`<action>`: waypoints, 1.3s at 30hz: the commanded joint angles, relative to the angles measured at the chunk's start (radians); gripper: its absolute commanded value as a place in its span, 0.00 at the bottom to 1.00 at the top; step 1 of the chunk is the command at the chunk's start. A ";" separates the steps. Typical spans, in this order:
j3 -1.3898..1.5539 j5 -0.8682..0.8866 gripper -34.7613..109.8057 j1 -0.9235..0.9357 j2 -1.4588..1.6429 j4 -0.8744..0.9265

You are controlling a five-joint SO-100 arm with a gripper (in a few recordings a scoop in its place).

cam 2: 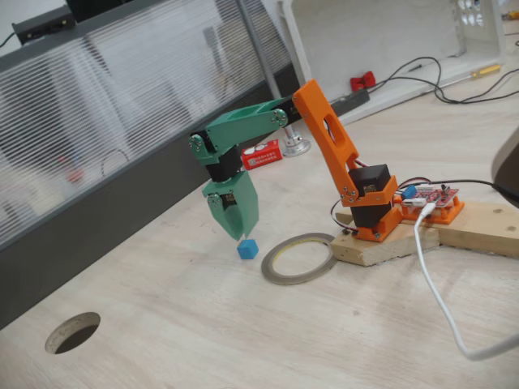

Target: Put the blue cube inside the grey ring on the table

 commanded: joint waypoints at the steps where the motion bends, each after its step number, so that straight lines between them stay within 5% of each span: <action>1: -0.015 0.006 0.37 0.011 0.055 0.044; 17: -0.014 0.005 0.73 0.011 0.040 0.189; 39: 0.000 0.006 0.74 0.011 0.038 0.187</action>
